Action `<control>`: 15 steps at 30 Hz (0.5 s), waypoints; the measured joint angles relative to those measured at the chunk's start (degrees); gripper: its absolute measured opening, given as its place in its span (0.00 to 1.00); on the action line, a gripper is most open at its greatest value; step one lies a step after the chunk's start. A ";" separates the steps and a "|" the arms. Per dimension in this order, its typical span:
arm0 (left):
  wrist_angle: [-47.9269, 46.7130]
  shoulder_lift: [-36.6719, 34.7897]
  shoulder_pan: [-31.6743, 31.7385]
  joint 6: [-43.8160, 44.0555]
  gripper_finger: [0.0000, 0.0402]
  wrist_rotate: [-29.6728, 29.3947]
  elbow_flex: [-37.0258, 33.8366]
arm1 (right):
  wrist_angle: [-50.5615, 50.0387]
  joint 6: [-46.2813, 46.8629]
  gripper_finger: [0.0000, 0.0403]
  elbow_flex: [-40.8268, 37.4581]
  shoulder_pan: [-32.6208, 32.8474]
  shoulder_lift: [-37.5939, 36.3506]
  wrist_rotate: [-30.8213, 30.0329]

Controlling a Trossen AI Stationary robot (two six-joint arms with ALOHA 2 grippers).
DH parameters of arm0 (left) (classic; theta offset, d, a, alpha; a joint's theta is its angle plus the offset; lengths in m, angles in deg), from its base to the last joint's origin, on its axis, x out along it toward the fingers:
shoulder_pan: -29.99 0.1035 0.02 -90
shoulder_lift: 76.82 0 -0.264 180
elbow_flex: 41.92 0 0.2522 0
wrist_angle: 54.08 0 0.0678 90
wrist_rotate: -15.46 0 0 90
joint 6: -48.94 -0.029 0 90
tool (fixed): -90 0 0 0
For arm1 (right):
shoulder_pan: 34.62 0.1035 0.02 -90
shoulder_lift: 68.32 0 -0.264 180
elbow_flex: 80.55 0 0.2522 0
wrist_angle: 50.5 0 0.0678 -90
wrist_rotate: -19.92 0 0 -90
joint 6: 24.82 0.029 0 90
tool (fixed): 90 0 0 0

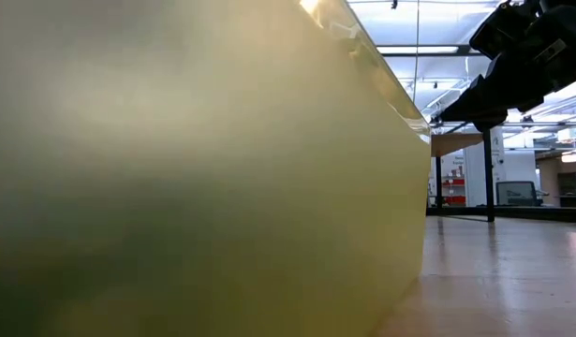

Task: Pick & Place Office Desk Supplies
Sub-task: Put the blue bin on the shelf

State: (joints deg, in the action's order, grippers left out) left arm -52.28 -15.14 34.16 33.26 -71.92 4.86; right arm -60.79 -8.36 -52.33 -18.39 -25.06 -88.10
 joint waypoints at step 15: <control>4.34 -23.23 0.00 -4.81 0.29 2.05 -17.62 | 0.01 0.00 0.13 0.00 -0.01 0.00 0.00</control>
State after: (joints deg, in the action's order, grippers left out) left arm -47.94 -38.37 34.16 28.45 -69.87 -12.76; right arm -60.78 -8.36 -52.33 -18.39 -25.06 -88.09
